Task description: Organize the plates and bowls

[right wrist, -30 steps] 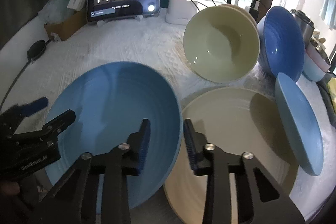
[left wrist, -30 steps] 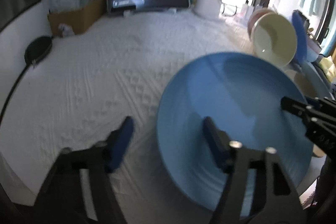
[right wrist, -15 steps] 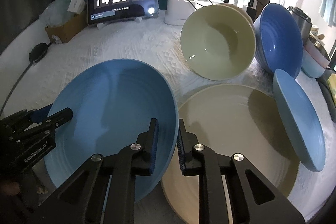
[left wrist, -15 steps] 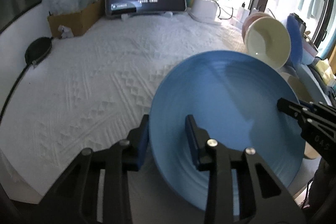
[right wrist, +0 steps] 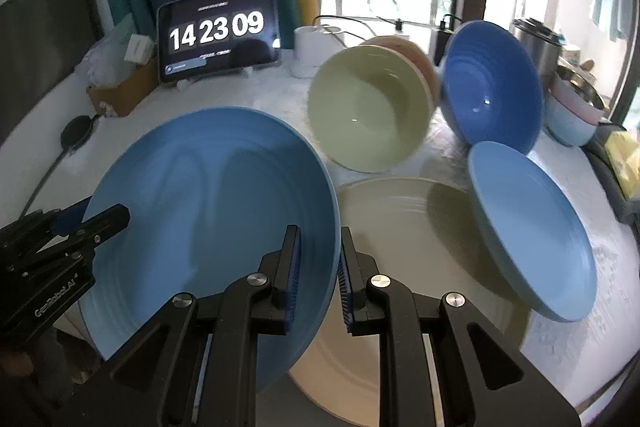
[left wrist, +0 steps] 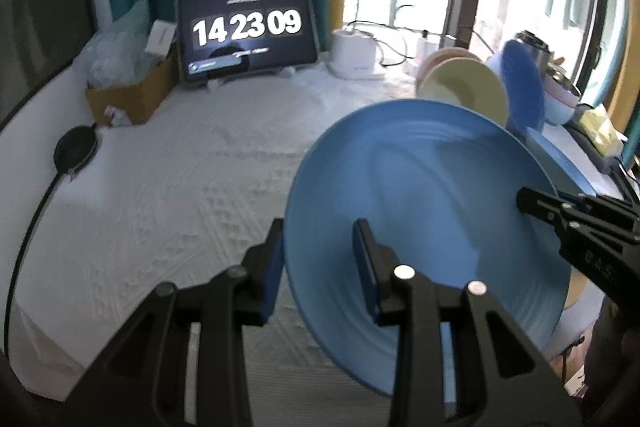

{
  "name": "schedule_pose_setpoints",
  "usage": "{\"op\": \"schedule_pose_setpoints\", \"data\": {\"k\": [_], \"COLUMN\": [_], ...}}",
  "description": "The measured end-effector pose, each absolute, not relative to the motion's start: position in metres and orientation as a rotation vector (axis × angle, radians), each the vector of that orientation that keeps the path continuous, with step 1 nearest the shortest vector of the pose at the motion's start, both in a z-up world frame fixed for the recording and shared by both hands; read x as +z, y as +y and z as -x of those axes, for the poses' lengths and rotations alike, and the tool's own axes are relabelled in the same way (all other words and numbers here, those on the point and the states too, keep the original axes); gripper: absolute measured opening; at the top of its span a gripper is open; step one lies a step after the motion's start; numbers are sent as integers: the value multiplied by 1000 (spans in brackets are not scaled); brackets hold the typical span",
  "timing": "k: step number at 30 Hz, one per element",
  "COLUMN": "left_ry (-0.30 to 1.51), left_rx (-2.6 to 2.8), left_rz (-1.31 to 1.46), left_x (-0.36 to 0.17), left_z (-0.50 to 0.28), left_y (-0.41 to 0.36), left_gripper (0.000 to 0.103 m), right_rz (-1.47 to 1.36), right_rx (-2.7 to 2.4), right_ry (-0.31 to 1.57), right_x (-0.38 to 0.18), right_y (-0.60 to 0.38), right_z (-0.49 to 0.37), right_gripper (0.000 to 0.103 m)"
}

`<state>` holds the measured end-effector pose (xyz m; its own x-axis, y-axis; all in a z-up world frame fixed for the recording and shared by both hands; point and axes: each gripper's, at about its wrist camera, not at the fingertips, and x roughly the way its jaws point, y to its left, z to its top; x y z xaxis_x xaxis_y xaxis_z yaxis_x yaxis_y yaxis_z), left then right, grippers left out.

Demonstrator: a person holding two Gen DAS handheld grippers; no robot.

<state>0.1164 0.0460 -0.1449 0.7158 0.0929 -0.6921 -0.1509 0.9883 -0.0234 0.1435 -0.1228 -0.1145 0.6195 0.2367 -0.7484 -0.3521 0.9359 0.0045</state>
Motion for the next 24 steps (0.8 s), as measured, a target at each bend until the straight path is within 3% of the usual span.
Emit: {"op": "schedule_pose_setpoints", "data": {"k": [24], "left_ry": [816], "left_rx": [59], "left_rz": [-42], "left_x": [-140], "left_z": [-129], "left_y": [-42], "left_gripper": [35], "right_rz": [57], "right_rx": [260], "right_ry": [886], "right_x": [-128], "right_y": [-208], "right_z": [-150], "right_gripper": [22]}}
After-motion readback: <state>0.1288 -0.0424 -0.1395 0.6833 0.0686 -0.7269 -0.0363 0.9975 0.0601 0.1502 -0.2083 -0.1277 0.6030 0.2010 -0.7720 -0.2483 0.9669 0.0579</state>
